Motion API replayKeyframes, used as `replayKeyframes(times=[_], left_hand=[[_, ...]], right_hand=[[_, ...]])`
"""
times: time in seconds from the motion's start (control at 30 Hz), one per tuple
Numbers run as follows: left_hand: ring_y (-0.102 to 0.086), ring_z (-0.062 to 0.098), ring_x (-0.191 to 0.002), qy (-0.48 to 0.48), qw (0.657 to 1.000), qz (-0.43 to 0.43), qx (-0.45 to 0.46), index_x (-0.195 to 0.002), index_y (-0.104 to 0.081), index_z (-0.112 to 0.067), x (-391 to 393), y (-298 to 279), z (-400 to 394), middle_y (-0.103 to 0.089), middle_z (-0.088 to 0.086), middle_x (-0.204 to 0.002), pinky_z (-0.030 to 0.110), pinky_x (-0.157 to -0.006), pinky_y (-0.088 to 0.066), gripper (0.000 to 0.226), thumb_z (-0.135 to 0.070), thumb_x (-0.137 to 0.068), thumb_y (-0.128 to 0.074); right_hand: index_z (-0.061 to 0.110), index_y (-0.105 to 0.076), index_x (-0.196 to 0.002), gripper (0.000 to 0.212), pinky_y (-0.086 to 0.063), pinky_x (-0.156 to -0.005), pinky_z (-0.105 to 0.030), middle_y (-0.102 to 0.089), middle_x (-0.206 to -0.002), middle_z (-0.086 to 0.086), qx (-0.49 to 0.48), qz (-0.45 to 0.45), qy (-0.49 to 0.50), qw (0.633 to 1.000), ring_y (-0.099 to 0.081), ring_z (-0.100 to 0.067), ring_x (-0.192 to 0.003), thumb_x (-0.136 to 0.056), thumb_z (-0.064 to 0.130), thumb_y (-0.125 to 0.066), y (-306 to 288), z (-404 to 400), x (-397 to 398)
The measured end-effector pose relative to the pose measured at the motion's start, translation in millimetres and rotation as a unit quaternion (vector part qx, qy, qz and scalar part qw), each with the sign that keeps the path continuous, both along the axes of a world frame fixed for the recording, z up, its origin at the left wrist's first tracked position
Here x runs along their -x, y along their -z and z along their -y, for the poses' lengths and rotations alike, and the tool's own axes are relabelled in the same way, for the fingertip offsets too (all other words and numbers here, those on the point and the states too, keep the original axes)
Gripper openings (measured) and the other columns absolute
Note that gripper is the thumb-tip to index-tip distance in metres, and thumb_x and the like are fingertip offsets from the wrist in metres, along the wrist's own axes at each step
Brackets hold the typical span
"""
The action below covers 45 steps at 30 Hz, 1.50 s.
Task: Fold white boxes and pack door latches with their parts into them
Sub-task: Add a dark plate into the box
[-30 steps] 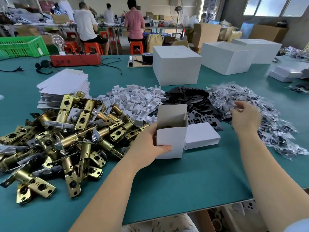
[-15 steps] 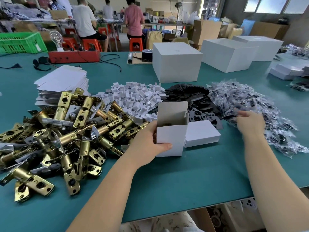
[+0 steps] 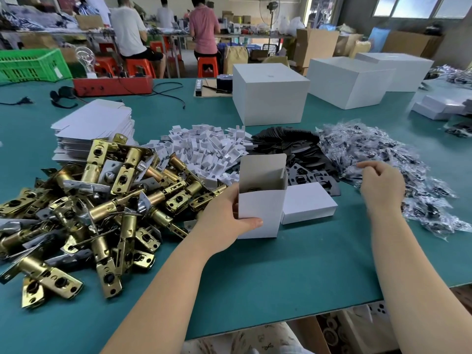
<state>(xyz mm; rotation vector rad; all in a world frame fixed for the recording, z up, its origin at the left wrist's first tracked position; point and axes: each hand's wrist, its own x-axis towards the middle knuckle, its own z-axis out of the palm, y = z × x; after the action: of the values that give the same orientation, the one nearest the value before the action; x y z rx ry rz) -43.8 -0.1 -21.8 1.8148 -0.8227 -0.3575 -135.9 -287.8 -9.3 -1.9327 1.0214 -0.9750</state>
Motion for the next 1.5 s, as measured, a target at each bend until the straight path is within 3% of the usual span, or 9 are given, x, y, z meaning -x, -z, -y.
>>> replayKeyframes(times=[0.17,0.5,0.6,0.7,0.8,1.0,1.23,1.4,1.5], left_hand=[[-0.055,-0.020,-0.092,-0.004,1.000,0.001,0.000,-0.110,-0.052,-0.048,0,0,0,-0.063,-0.026,-0.104,-0.002,-0.069,-0.040,0.056,-0.014,-0.077,-0.082],[-0.064,-0.006,-0.094,-0.002,0.999,-0.041,0.016,-0.098,-0.056,-0.059,-1,4,0,-0.066,-0.029,-0.101,0.016,-0.079,-0.051,0.055,-0.014,-0.076,-0.079],[-0.064,-0.003,-0.095,-0.005,0.999,-0.038,0.018,-0.096,-0.056,-0.061,-1,4,1,-0.067,-0.027,-0.101,0.025,-0.083,-0.053,0.054,-0.018,-0.074,-0.079],[-0.065,-0.001,-0.094,-0.003,0.999,-0.040,0.023,-0.103,-0.056,-0.051,-2,4,1,-0.069,-0.022,-0.101,0.024,-0.082,-0.053,0.050,-0.018,-0.074,-0.079],[-0.066,0.000,-0.094,-0.001,0.998,-0.051,0.025,-0.109,-0.058,-0.044,-2,5,1,-0.069,-0.020,-0.101,0.026,-0.082,-0.054,0.051,-0.016,-0.074,-0.080],[-0.066,0.007,-0.095,0.004,0.998,-0.055,0.026,-0.111,-0.059,-0.038,-2,5,3,-0.069,-0.011,-0.102,0.034,-0.085,-0.056,0.051,-0.024,-0.066,-0.079],[-0.065,0.000,-0.088,0.014,0.997,-0.063,0.032,-0.102,-0.059,-0.050,1,3,3,-0.068,-0.019,-0.094,0.016,-0.069,-0.050,0.049,-0.022,-0.066,-0.077],[-0.066,0.003,-0.090,0.013,0.997,-0.064,0.033,-0.113,-0.059,-0.041,1,3,3,-0.069,-0.015,-0.099,0.021,-0.073,-0.051,0.052,-0.026,-0.066,-0.075],[-0.066,0.003,-0.092,0.008,0.997,-0.065,0.035,-0.107,-0.059,-0.045,1,3,3,-0.070,-0.017,-0.099,0.022,-0.075,-0.051,0.050,-0.022,-0.067,-0.078]], right_hand=[[0.027,-0.060,-0.094,0.032,-0.057,-0.067,-0.023,-0.058,-0.096,0.006,-0.068,0.141,-0.081,0.984,-0.066,-0.009,-0.069,-0.095,-0.001,-0.045,-29,-33,-2],[0.032,-0.062,-0.092,0.041,-0.039,-0.059,-0.008,-0.061,-0.090,0.006,0.092,0.235,-0.251,0.935,-0.053,0.004,-0.065,-0.087,-0.008,-0.053,-59,-119,-8],[0.012,-0.070,-0.092,0.027,-0.040,-0.074,-0.008,-0.059,-0.095,0.005,0.241,0.214,-0.254,0.912,-0.054,0.003,-0.085,-0.085,-0.010,-0.056,-55,-141,-13],[0.000,-0.074,-0.086,0.022,-0.042,-0.078,-0.010,-0.064,-0.095,-0.015,0.369,0.165,-0.256,0.878,-0.056,-0.014,-0.089,-0.080,-0.013,-0.057,-49,-146,-18],[0.000,-0.075,-0.078,0.022,-0.051,-0.069,-0.029,-0.068,-0.087,-0.016,0.426,0.116,-0.267,0.857,-0.065,-0.031,-0.080,-0.073,-0.017,-0.061,-48,-137,-17],[0.008,-0.075,-0.072,0.016,-0.046,-0.075,-0.037,-0.073,-0.079,-0.001,0.506,0.033,-0.295,0.809,-0.064,-0.031,-0.078,-0.069,-0.006,-0.066,-54,-133,-11],[0.010,-0.076,-0.084,0.027,-0.037,-0.085,-0.036,-0.069,-0.069,0.002,0.473,-0.053,-0.342,0.810,-0.064,-0.025,-0.078,-0.083,0.018,-0.051,-50,-132,4],[0.014,-0.076,-0.097,0.053,-0.025,-0.096,-0.027,-0.062,-0.066,-0.003,0.435,-0.136,-0.385,0.803,-0.056,-0.024,-0.087,-0.087,0.048,-0.037,-55,-130,7],[0.015,-0.072,-0.098,0.036,-0.036,-0.087,-0.022,-0.065,-0.080,0.005,0.362,-0.001,-0.396,0.844,-0.054,-0.014,-0.085,-0.090,0.038,-0.046,-56,-127,1]])
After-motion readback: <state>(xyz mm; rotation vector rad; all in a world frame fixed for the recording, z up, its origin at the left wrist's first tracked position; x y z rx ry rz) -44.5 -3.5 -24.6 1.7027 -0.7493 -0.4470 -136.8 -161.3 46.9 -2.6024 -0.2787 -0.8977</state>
